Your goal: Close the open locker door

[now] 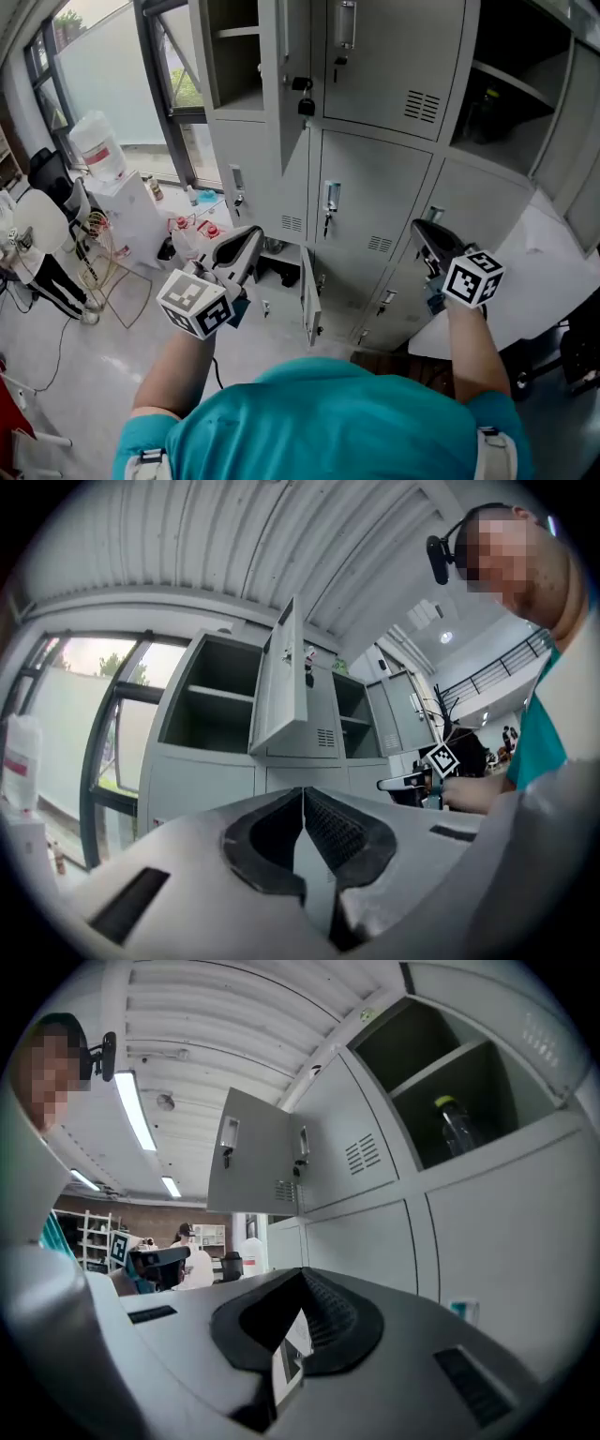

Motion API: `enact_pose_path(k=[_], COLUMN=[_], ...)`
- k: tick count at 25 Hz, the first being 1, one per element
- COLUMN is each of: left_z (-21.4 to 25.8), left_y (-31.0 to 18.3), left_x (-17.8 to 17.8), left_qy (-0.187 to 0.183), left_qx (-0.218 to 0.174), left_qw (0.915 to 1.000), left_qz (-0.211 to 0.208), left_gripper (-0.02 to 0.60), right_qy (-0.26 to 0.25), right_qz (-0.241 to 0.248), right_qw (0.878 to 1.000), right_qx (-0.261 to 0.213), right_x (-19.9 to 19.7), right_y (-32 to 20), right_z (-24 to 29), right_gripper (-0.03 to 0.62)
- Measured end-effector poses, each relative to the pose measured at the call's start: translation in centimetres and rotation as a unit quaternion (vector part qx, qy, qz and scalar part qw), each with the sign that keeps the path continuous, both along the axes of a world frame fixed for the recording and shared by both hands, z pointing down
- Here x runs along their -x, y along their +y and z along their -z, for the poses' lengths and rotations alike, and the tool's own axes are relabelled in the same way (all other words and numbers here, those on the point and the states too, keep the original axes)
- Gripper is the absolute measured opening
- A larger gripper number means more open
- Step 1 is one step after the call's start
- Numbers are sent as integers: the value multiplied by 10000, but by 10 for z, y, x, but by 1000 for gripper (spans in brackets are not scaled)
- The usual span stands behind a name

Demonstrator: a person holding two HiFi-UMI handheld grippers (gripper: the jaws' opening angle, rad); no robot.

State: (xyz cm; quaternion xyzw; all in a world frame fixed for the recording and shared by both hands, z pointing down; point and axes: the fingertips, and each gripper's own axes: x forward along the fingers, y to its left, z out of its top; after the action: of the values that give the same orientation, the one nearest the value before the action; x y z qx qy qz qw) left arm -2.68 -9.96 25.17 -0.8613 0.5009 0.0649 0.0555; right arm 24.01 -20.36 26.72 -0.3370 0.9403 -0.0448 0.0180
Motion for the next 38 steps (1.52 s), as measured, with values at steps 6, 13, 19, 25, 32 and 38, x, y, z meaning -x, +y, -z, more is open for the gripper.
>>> enact_pose_path(k=[6, 13, 19, 25, 32, 38], left_z=[98, 167, 176, 170, 169, 172], left_y=[0, 2, -17, -34, -36, -41], left_x=[-14, -32, -42, -31, -6, 26], left_qy=[-523, -735, -1248, -1614, -1770, -1517], left_qx=[-564, -689, -823, -983, -1142, -1315], left_qw=[9910, 9811, 9641, 9429, 9254, 9261], left_qz=[1098, 1649, 2196, 2744, 3150, 3195], left_gripper=[6, 22, 79, 85, 84, 84], right_qy=[48, 78, 49, 65, 133, 213], right_qz=[834, 1319, 1603, 1708, 1608, 1558], right_qw=[9938, 9835, 9769, 9747, 9763, 9763], right_qx=[-728, -1236, -1411, -1439, -1446, -1487], right_x=[46, 86, 104, 105, 102, 114], right_y=[-37, -51, -54, -58, -73, -80], right_z=[92, 154, 177, 173, 165, 163], right_gripper=[-2, -2, -2, -2, -2, -2])
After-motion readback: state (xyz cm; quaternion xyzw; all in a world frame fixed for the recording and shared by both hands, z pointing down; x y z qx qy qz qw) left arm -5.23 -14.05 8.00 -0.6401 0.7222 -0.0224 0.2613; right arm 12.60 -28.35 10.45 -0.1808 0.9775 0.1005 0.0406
